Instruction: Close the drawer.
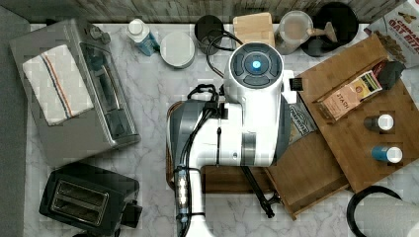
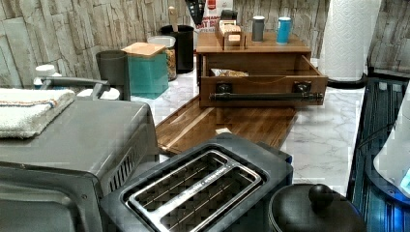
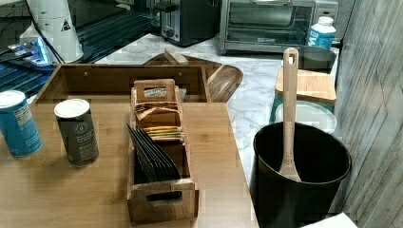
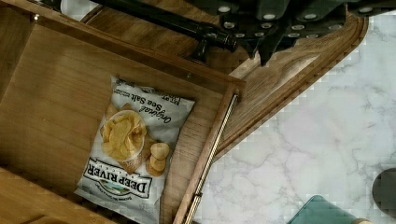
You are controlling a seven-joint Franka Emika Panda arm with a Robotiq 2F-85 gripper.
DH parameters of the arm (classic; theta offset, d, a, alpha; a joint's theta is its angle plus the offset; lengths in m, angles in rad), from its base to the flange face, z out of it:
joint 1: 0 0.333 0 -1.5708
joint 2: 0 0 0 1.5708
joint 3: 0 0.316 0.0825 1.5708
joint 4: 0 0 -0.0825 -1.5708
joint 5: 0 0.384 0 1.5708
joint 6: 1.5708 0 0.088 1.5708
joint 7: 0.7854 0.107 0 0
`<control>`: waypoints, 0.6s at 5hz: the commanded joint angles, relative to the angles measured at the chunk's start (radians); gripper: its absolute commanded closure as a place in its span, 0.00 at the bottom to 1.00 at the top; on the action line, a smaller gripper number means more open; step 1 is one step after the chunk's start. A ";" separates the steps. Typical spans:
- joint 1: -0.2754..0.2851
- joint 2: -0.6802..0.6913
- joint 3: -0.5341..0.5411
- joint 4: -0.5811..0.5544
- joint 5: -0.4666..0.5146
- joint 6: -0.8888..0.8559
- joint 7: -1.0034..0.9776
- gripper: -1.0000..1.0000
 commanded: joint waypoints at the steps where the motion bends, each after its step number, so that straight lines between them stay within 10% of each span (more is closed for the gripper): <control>1: -0.002 0.000 0.001 -0.009 -0.003 0.000 0.000 1.00; 3: 0.037 -0.182 0.039 -0.323 0.017 0.272 -0.109 1.00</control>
